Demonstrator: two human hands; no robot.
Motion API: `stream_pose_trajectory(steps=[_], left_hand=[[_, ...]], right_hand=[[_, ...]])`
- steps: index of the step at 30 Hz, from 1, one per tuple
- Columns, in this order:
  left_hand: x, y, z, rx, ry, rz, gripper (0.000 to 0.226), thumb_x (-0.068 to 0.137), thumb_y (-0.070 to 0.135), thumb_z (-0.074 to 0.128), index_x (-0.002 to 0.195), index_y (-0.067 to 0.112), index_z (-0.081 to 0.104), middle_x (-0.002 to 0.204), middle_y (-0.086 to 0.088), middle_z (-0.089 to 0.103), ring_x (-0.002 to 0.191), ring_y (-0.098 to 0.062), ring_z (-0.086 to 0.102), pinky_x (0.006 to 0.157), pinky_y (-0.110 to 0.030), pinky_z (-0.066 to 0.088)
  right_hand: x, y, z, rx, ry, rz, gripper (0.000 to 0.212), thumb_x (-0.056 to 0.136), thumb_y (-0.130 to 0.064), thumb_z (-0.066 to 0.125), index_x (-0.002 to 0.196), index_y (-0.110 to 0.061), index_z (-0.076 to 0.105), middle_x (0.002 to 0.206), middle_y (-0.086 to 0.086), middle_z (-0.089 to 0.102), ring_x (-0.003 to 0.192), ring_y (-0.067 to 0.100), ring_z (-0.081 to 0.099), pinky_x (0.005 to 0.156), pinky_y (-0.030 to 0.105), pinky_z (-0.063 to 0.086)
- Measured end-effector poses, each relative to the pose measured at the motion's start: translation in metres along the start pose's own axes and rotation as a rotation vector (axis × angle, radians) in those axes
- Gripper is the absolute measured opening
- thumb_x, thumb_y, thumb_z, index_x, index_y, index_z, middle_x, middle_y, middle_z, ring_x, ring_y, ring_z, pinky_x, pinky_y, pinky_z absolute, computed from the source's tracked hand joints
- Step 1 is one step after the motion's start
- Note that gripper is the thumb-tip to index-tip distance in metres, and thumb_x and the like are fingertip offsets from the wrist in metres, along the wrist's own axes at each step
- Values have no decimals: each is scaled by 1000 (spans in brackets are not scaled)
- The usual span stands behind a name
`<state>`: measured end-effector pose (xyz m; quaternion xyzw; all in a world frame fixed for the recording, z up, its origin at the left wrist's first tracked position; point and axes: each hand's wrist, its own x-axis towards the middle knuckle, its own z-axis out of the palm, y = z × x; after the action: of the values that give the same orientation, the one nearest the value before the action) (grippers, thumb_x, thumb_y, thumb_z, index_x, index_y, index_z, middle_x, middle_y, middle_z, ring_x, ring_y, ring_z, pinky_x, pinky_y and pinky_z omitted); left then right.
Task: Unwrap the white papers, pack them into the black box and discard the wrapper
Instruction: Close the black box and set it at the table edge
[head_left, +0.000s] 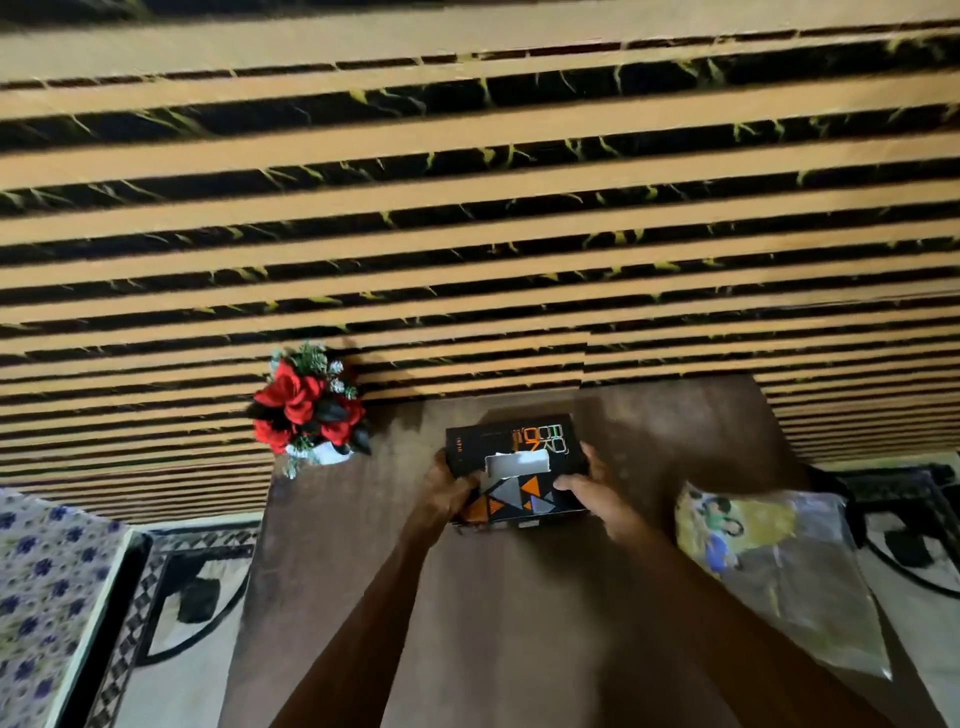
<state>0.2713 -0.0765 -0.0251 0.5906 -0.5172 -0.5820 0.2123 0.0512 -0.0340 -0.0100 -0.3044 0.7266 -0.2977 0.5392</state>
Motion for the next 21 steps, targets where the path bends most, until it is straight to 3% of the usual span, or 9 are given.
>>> stream_pose_trajectory(steps=[3,6,8,10,13,16,19,21], left_hand=[[32,16,-8,35,-9,27,54,84,18,67,132,11,41,128,-13,57,111,-24,61,84,-29,57],[54,40,-12,38,6,9,38,90,4,58,122,19,44,118,-7,53,110,-26,57,93,-40,53],[69,42,-15,73,15,23,33,91,4,56,114,24,44,114,-5,53,105,-22,57,91,-39,53],[84,37,-16,90,34,19,37,91,6,57,123,21,45,119,-8,56,107,-25,59,84,-34,55],[95,35,-15,111,56,7,40,92,4,55,129,11,43,107,-2,55,110,-28,58,72,-23,52],[100,38,-14,104,67,-40,44,90,2,57,130,12,43,115,-8,55,115,-32,56,84,-35,53],[95,47,-3,156,235,1,61,82,3,67,135,9,38,130,-17,48,123,-37,50,92,-41,51],[82,55,14,357,442,54,73,77,10,74,139,7,35,141,-23,37,126,-38,42,101,-47,46]], right_hand=[[29,-20,-3,1,20,30,71,86,-3,63,148,-12,28,146,8,40,136,26,39,106,32,33],[62,-29,-1,-13,32,70,79,83,-14,70,149,-19,27,154,9,33,137,28,38,113,39,33],[75,-33,-1,21,22,66,78,80,-16,72,146,-22,32,149,10,42,130,28,48,110,44,41],[83,-36,2,62,22,58,67,84,-11,67,144,-18,38,141,11,51,123,28,54,105,42,46],[89,-39,5,42,35,46,68,88,-19,65,148,-19,31,149,9,43,131,27,48,110,44,41],[92,-37,2,-1,19,29,68,90,-25,63,149,-24,30,150,7,42,132,27,47,110,47,41],[81,-42,2,-17,56,-44,59,93,-21,60,146,-16,35,133,-4,49,125,25,52,106,42,45],[72,-39,2,0,148,-87,54,92,-19,60,141,-11,41,131,3,53,121,24,54,100,36,47]])
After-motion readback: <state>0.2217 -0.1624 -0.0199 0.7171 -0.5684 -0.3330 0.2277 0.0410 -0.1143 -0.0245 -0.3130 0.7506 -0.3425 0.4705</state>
